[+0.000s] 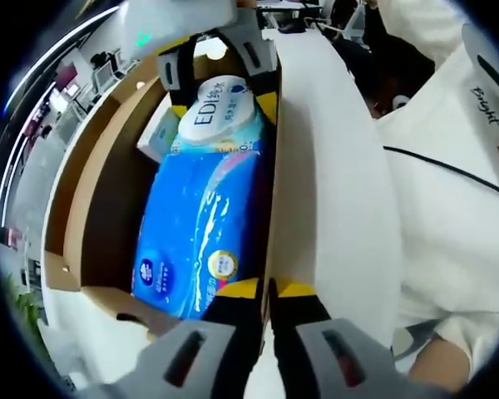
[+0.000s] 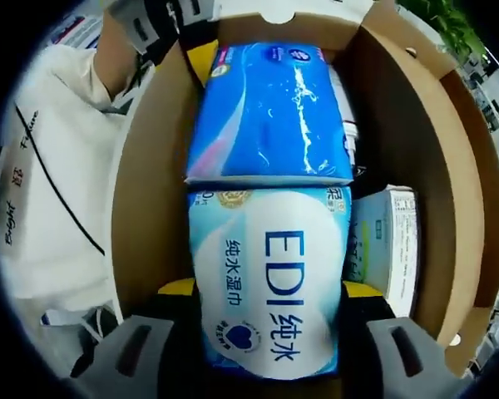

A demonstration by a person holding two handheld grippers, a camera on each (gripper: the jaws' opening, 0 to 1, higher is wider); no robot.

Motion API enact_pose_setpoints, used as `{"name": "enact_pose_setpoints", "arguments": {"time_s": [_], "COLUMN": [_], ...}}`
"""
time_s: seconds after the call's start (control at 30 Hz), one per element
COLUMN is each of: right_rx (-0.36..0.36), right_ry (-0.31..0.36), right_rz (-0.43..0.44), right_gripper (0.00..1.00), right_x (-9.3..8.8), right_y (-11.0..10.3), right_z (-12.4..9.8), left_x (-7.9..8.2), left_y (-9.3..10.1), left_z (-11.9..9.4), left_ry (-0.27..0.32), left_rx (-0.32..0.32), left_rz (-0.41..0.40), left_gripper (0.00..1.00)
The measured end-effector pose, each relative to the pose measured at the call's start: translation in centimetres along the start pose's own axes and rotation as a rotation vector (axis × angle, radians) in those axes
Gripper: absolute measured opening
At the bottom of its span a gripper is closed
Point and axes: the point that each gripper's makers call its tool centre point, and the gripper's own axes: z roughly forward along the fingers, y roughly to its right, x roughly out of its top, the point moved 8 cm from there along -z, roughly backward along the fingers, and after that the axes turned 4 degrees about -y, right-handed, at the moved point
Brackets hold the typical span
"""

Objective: Operate the shoe box by opening the lid, removing the specified soft item, and placing it in the target area until the item is outside and the box remains undamaged.

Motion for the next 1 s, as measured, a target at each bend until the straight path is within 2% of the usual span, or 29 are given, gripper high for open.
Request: {"name": "enact_pose_setpoints", "arguments": {"time_s": [0.03,0.17,0.23,0.53,0.73,1.0], "right_rx": [-0.019,-0.024,-0.004,0.011,0.009,0.004], "right_ry": [-0.034,-0.048,-0.049,-0.109,-0.105,-0.108], "right_rz": [-0.011,-0.016,-0.019,-0.036,-0.034,-0.022], "right_gripper": [0.68,0.69,0.69,0.7,0.7,0.68], "right_x": [0.4,0.5,0.5,1.0,1.0,1.0], "right_y": [0.2,0.5,0.6,1.2,2.7,2.4], "right_z": [1.1,1.3,1.4,1.7,1.5,1.4], "left_x": [0.0,0.0,0.0,0.1,0.1,0.1], "left_y": [0.0,0.0,0.0,-0.1,0.0,0.0], "left_z": [0.0,0.0,0.0,0.1,0.1,0.1], "left_ry": [-0.002,-0.001,-0.002,-0.007,-0.01,-0.01], "left_rx": [-0.001,0.002,0.001,-0.001,0.0,0.0], "left_rz": [0.001,0.002,0.0,-0.005,-0.005,-0.004], "left_gripper": [0.03,0.03,0.03,0.04,0.04,0.04]}}
